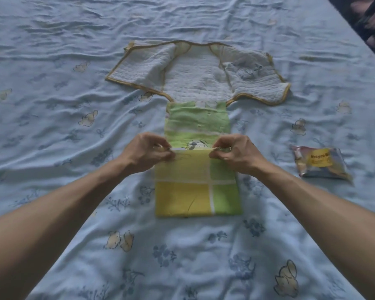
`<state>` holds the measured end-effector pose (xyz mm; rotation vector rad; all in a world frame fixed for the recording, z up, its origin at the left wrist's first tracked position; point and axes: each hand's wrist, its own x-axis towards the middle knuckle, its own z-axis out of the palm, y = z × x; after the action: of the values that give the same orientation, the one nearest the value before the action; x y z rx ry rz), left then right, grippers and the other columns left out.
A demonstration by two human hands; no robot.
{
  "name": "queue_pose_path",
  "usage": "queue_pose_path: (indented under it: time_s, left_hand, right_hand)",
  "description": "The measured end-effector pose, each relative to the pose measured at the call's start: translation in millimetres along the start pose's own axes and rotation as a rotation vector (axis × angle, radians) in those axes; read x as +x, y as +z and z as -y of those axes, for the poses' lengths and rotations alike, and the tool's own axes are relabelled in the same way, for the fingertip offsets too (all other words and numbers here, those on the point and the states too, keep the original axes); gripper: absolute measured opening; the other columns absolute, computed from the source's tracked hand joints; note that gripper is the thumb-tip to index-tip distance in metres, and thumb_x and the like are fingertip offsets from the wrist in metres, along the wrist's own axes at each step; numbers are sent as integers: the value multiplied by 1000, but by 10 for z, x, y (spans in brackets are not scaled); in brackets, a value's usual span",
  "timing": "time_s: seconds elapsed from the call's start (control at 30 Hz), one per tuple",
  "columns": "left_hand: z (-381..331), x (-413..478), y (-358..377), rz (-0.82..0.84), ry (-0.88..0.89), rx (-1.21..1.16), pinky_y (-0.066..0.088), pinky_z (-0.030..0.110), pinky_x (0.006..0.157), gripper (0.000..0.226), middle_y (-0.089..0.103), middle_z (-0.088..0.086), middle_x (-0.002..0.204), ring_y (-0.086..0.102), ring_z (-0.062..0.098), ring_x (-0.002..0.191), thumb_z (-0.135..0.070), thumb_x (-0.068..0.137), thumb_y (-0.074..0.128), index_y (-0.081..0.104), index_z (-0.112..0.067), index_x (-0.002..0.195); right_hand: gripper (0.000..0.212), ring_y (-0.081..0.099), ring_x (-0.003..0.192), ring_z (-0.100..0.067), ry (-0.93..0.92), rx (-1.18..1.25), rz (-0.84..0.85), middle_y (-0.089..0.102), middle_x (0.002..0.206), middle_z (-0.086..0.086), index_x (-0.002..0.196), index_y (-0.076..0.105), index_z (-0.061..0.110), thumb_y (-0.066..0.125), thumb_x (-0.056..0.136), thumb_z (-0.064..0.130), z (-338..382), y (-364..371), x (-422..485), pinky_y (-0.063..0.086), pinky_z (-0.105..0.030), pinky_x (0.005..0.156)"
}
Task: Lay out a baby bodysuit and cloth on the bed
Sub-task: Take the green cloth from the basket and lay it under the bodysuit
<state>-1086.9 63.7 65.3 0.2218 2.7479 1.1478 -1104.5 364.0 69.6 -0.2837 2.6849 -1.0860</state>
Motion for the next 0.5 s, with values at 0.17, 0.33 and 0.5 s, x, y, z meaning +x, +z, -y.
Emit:
queue_pose_path:
  time_s: [0.17, 0.33, 0.5]
  left_hand:
    - [-302, -224, -188, 4, 74, -18, 51, 12, 67, 20, 78, -13, 84, 70, -8, 74, -30, 82, 89, 85, -17, 97]
    - [-692, -669, -391, -2, 167, -4, 61, 23, 75, 17, 80, -9, 87, 75, 1, 78, -27, 84, 86, 84, -17, 97]
    - [-1014, -1254, -457, -22, 171, -17, 62, 22, 73, 18, 79, -12, 86, 75, 0, 78, -29, 84, 87, 85, -16, 97]
  right_hand:
    - [11, 69, 86, 6, -18, 17, -40, 77, 87, 12, 89, 82, 24, 89, 81, 28, 205, -215, -313, 52, -17, 74]
    - [13, 71, 84, -3, -56, 21, -82, 78, 87, 7, 90, 82, 24, 89, 80, 29, 451, -407, -797, 55, -22, 76]
    - [17, 69, 73, 7, -106, 37, -73, 74, 77, 15, 98, 82, 20, 88, 82, 23, 651, -502, -1435, 46, -5, 64]
